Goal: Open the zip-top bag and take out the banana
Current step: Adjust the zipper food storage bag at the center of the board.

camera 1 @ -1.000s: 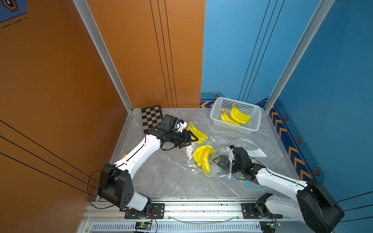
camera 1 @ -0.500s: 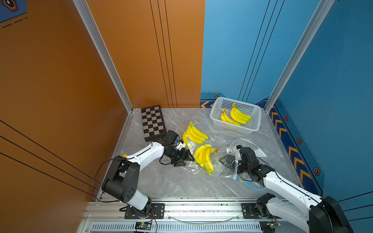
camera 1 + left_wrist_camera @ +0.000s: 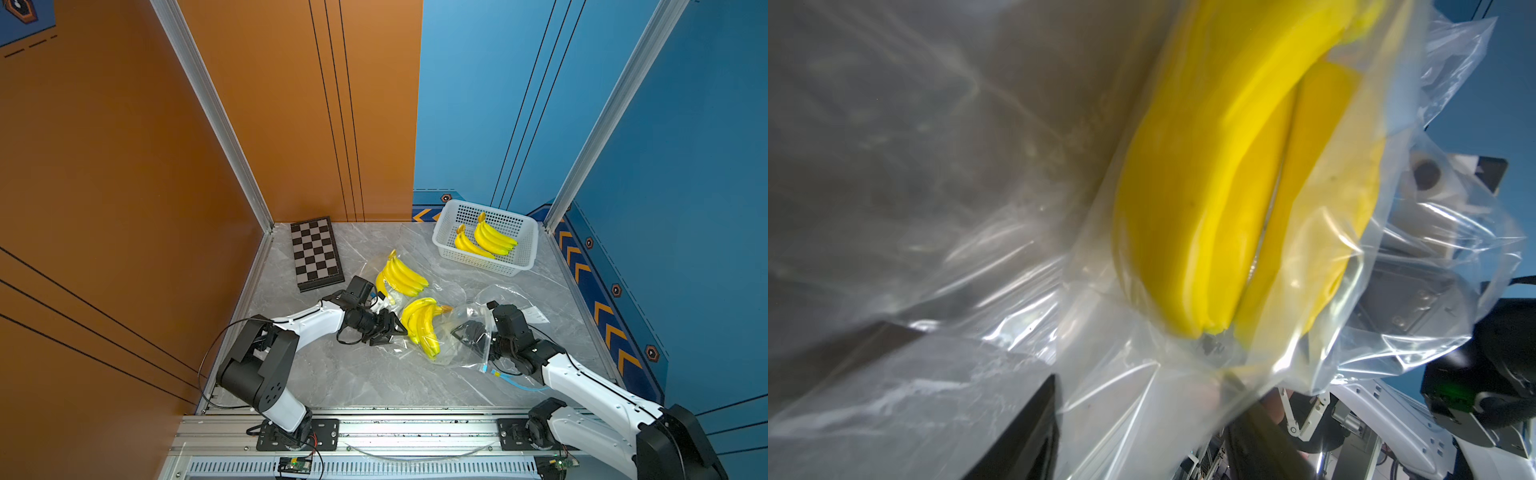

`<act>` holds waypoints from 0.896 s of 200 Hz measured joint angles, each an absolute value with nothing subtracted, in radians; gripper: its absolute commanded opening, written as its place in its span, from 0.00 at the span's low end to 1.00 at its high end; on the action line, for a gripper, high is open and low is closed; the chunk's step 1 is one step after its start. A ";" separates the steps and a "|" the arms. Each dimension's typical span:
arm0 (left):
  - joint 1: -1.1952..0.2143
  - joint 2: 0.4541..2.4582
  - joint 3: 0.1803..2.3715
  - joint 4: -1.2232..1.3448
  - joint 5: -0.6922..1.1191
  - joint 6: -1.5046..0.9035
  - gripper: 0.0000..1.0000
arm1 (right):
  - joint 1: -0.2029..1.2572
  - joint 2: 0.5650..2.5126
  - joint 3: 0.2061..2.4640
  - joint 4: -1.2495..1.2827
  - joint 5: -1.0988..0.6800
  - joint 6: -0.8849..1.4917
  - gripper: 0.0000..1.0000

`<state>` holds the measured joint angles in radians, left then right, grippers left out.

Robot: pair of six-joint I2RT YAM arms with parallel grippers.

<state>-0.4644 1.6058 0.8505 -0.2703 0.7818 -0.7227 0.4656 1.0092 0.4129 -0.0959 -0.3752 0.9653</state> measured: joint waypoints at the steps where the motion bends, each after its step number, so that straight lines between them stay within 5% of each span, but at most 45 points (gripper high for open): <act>1: -0.464 1.607 0.851 -0.269 0.782 -0.721 0.37 | 0.466 1.008 0.412 -0.096 -0.375 0.965 0.65; 19: -0.464 1.634 0.866 -0.258 0.786 -0.729 0.00 | 0.465 0.994 0.405 -0.101 -0.375 0.965 0.66; 56: -0.463 1.610 0.956 -0.316 0.786 -0.749 0.00 | 0.452 0.944 0.356 -0.073 -0.403 0.968 0.75; 122: -0.583 1.518 1.660 -0.529 0.753 -0.765 0.00 | 0.422 0.942 0.208 0.294 -0.453 1.061 0.85; 179: -0.602 1.534 1.592 -0.630 0.767 -0.764 0.00 | 0.439 1.016 0.206 0.511 -0.459 1.093 0.85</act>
